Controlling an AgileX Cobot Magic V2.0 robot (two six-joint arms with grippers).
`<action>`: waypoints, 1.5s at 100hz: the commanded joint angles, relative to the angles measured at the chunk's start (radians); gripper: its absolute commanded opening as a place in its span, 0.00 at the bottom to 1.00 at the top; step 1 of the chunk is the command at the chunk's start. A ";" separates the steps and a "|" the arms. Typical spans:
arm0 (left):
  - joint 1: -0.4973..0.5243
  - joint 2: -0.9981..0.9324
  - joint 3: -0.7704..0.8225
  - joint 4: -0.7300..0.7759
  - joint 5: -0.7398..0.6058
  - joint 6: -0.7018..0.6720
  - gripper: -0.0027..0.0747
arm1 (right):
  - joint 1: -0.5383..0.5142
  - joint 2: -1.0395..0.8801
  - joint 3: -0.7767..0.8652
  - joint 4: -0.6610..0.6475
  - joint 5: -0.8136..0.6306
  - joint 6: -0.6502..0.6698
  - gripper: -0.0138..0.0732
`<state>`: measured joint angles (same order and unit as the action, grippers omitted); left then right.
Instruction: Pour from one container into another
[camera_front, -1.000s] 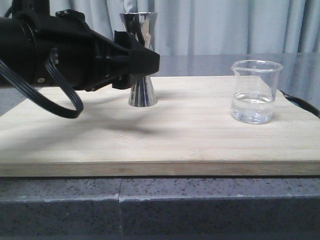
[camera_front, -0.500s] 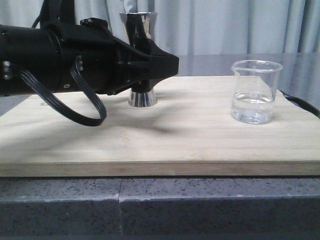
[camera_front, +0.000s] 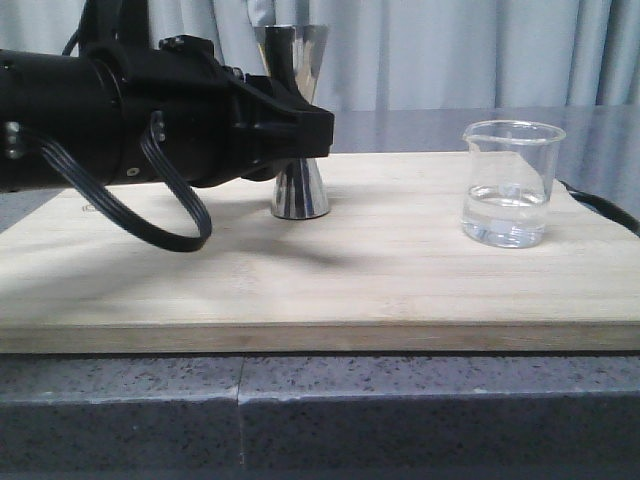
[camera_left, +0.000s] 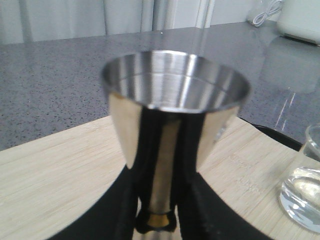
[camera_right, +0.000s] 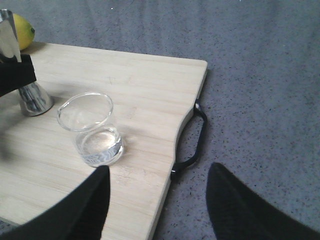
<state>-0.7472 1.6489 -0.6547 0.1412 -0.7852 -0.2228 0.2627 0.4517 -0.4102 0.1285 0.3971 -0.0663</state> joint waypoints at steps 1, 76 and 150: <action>0.002 -0.032 -0.030 -0.003 -0.085 0.000 0.15 | 0.005 0.015 -0.036 -0.009 -0.074 -0.011 0.60; 0.002 -0.147 -0.118 0.073 0.011 -0.008 0.01 | 0.187 0.016 0.074 -0.017 -0.204 -0.037 0.60; 0.002 -0.177 -0.118 0.078 0.013 -0.008 0.01 | 0.273 0.463 0.143 -0.079 -0.733 -0.037 0.74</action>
<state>-0.7472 1.5161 -0.7403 0.2283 -0.6884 -0.2228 0.5156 0.8645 -0.2418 0.0681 -0.1888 -0.0922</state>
